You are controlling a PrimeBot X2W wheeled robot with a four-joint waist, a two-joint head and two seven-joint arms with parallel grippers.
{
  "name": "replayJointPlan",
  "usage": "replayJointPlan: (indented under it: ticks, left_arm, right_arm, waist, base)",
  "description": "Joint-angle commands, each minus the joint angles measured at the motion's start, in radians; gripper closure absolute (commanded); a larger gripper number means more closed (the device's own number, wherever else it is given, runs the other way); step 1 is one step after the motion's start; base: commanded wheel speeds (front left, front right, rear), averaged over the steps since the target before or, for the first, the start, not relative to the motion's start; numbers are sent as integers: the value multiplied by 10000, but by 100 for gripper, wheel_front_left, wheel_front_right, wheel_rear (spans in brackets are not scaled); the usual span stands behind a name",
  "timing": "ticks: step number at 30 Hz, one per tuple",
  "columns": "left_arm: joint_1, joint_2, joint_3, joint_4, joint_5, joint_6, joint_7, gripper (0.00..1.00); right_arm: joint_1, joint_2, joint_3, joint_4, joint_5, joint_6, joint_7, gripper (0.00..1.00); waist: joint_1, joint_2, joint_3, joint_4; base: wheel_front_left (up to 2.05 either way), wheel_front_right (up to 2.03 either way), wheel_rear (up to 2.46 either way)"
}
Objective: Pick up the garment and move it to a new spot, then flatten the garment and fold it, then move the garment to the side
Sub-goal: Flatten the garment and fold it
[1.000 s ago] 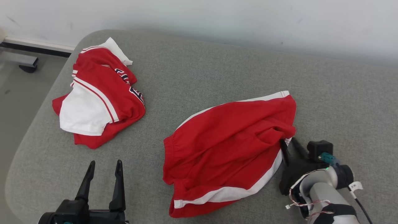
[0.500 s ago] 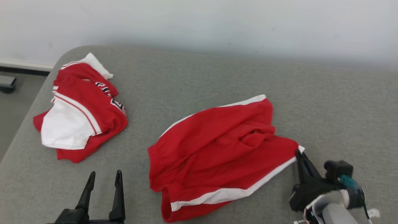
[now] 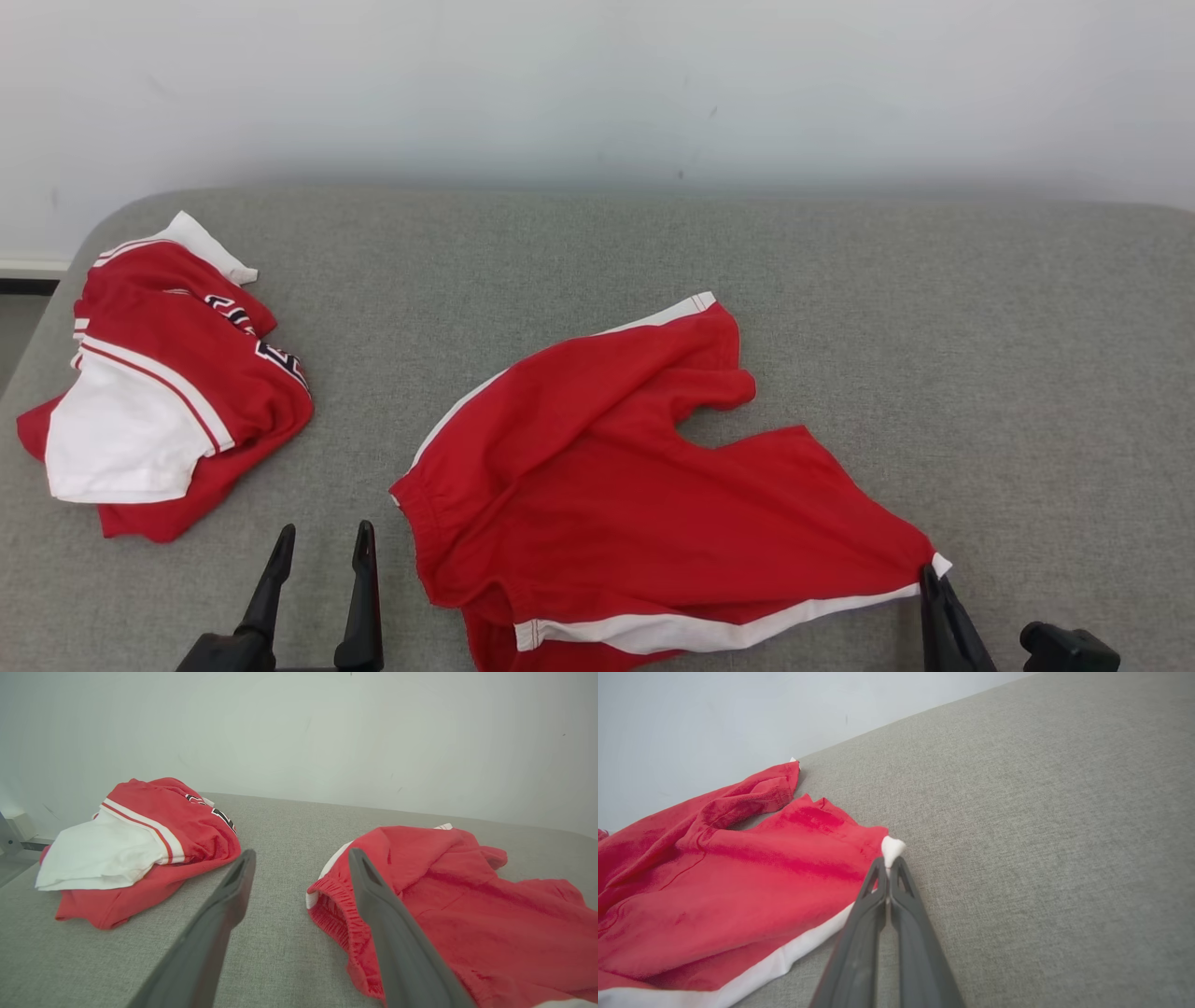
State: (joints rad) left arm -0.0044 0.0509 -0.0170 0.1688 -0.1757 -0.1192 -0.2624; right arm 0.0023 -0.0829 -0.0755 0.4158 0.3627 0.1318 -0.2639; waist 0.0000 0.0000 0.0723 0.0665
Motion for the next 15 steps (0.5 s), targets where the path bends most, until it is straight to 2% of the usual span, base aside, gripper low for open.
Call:
replayJointPlan:
  ticks: [1, 2, 3, 4, 15]
  left_arm:
    - [76, -8, 11, 29, -8, -14, -37, 0]
    - [116, -9, 24, 46, 0, -20, -37, 0]
    - [154, -9, 42, 60, 6, -24, -37, 0]
    - [185, -9, 62, 79, 14, -23, -37, 0]
    - [674, -10, 385, -12, 355, -62, -37, 0]
  right_arm:
    - [138, 35, 9, -130, -162, -23, 5, 100]
    - [248, 59, 2, -253, -257, -23, 3, 100]
    - [352, 91, -62, -370, -313, -23, 3, 56]
    - [447, 122, -146, -471, -339, -23, 2, 0]
    - [754, 211, -336, -1912, -1482, -23, -1, 0]
  waist:
    - [0, 0, -77, -25]
    - [0, 0, -122, -39]
    - [0, 0, -164, -51]
    - [0, 0, -218, -61]
    - [0, 0, -720, -285]
  base:
    - [0, 0, 0]
    - [0, 0, 0]
    - [0, 0, 0]
    - [0, 0, 0]
    - [0, 0, 0]
